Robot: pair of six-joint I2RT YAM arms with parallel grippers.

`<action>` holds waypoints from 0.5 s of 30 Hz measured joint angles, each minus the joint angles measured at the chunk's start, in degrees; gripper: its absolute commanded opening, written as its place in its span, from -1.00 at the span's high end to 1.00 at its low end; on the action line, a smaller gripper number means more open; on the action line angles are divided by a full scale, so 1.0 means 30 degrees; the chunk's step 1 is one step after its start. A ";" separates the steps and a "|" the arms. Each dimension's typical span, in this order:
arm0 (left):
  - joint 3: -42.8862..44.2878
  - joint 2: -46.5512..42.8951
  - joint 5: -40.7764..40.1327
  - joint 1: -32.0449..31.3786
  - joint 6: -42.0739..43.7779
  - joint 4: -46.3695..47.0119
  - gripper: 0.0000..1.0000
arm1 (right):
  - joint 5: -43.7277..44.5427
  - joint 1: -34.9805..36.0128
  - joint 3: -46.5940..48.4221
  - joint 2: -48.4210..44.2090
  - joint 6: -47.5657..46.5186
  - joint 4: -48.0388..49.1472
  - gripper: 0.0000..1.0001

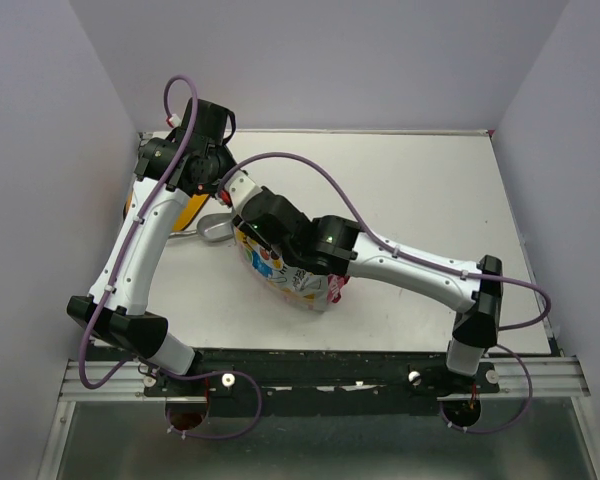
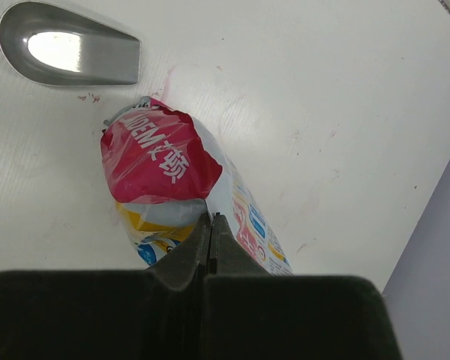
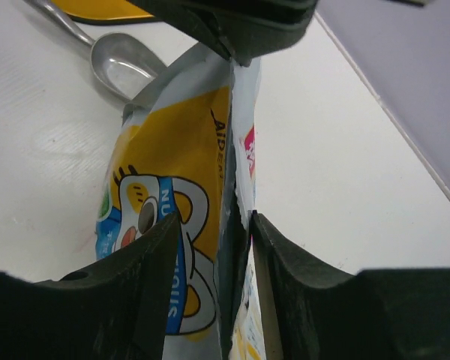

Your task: Serve the pet food

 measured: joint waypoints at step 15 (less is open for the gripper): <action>0.0000 -0.0007 0.0102 0.0051 -0.0299 -0.0029 1.00 | 0.1472 -0.0051 0.0729 0.1406 -0.1508 0.0750 0.99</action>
